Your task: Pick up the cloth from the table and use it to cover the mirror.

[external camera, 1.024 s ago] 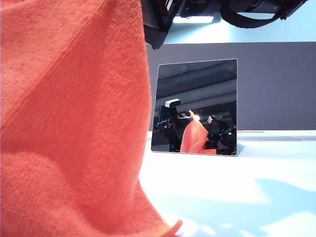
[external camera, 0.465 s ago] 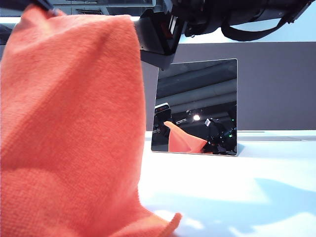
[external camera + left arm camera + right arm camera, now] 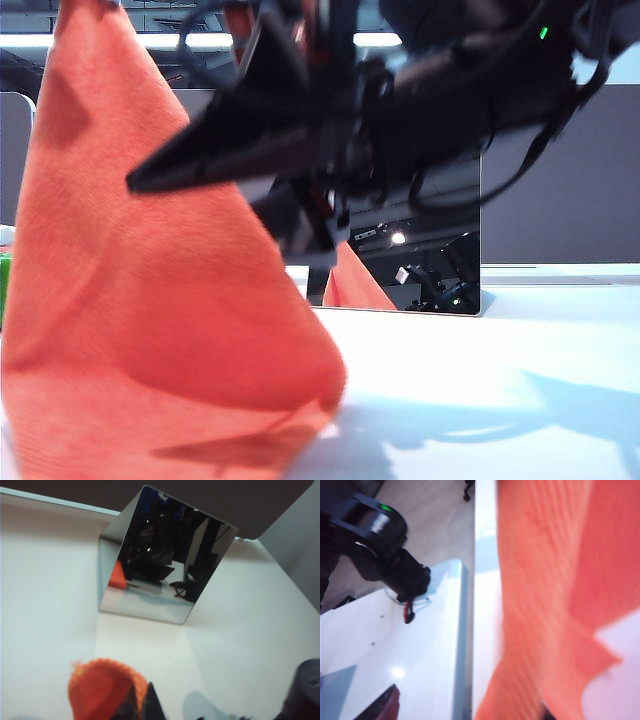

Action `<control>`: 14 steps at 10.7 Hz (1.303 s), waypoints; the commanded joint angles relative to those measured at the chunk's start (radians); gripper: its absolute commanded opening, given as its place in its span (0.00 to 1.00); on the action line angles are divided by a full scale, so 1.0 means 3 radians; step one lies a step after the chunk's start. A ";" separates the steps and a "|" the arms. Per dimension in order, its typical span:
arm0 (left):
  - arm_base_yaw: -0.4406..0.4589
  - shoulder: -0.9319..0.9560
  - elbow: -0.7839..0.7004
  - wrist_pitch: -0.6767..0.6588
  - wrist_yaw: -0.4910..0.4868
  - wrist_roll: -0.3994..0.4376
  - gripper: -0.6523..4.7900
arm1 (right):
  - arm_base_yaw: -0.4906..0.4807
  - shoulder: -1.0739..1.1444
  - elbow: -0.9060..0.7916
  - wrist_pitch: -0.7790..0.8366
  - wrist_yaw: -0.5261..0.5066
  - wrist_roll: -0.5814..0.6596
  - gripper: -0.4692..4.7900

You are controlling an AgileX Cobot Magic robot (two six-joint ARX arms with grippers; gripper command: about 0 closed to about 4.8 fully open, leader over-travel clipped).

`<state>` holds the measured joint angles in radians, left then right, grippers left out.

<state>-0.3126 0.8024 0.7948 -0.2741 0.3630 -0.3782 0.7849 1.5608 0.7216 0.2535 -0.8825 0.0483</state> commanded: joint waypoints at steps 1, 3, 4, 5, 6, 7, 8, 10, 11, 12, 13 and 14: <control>0.0005 -0.0011 0.0353 -0.0032 0.0000 0.0090 0.11 | -0.0006 0.0301 0.0014 0.0202 0.0322 0.0032 0.67; 0.0005 -0.0102 0.0353 0.0106 0.0299 -0.0003 0.11 | -0.0006 0.0308 0.0014 0.0221 0.0504 0.0037 0.67; 0.0005 -0.0205 0.0478 0.0184 0.0420 -0.0058 0.11 | -0.0006 0.0308 0.0015 0.0253 0.0622 0.0039 0.60; 0.0005 -0.0203 0.0554 -0.0320 0.0186 0.0161 0.11 | -0.0013 0.0290 0.0015 0.0991 0.0683 0.0407 0.08; 0.0005 -0.0189 0.0551 -0.0289 -0.0175 0.0328 0.11 | -0.0790 -0.0660 0.0017 0.1151 0.1770 0.0640 0.08; 0.0005 -0.0161 0.0551 -0.0219 -0.0174 0.0328 0.11 | -0.0829 -0.0726 0.0017 0.1142 0.1832 0.0641 0.08; 0.0005 0.0065 0.0551 0.0078 -0.0121 0.0328 0.11 | -0.0837 -0.0830 0.0017 0.1143 0.2092 0.0633 0.08; 0.0006 0.0659 0.0551 0.0605 0.0014 0.0327 0.11 | -0.0838 -0.0876 0.0017 0.1136 0.2372 0.0624 0.08; 0.0005 0.0818 0.0551 0.0722 0.0014 0.0327 0.11 | -0.0852 -0.0908 0.0017 0.1072 0.2645 0.0619 0.08; 0.0005 0.0914 0.0551 0.0837 0.0014 0.0327 0.11 | -0.0860 -0.0923 0.0015 0.1033 0.2900 0.0579 0.08; 0.0006 0.0945 0.0551 0.1050 -0.0013 0.0326 0.11 | -0.0899 -0.0950 0.0017 0.1003 0.3342 0.0352 0.08; 0.0006 0.0950 0.0551 0.1167 -0.0039 0.0329 0.11 | -0.0926 -0.0960 0.0017 0.1003 0.3454 0.0298 0.08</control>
<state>-0.3115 1.0870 0.9554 0.0208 0.3580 -0.2848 0.5144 1.2819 0.7227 0.5407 0.1101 0.1642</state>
